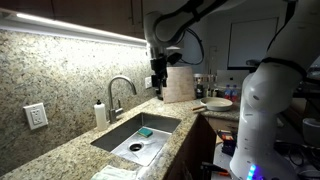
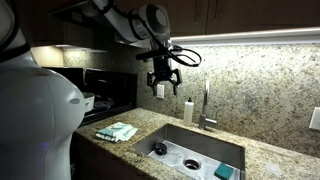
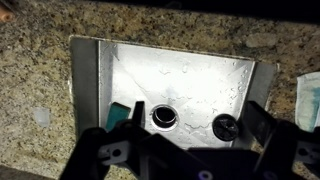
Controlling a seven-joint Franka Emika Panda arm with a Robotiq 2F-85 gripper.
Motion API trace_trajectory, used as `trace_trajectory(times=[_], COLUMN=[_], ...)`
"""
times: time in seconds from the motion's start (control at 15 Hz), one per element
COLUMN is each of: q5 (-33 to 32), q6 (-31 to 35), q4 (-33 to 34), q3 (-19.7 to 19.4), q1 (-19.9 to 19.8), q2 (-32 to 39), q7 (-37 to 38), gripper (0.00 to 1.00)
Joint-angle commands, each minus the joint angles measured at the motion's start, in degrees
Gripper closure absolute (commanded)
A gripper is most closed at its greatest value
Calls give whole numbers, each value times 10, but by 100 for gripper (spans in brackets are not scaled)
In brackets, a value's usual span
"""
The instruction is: Move the tap nozzle to the left then open the water faucet
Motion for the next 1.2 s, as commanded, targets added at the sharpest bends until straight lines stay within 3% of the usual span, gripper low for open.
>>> trace_trajectory(times=[0.0, 0.4, 0.67, 1.13], q5=[-2, -12, -80, -69], q6=[-2, 141, 258, 425], q4=[1, -7, -26, -25], q3=[-5, -20, -62, -135], q1=[6, -12, -77, -129], q2=[0, -2, -3, 70], q7=[2, 32, 16, -14], gripper=[0, 0, 0, 0])
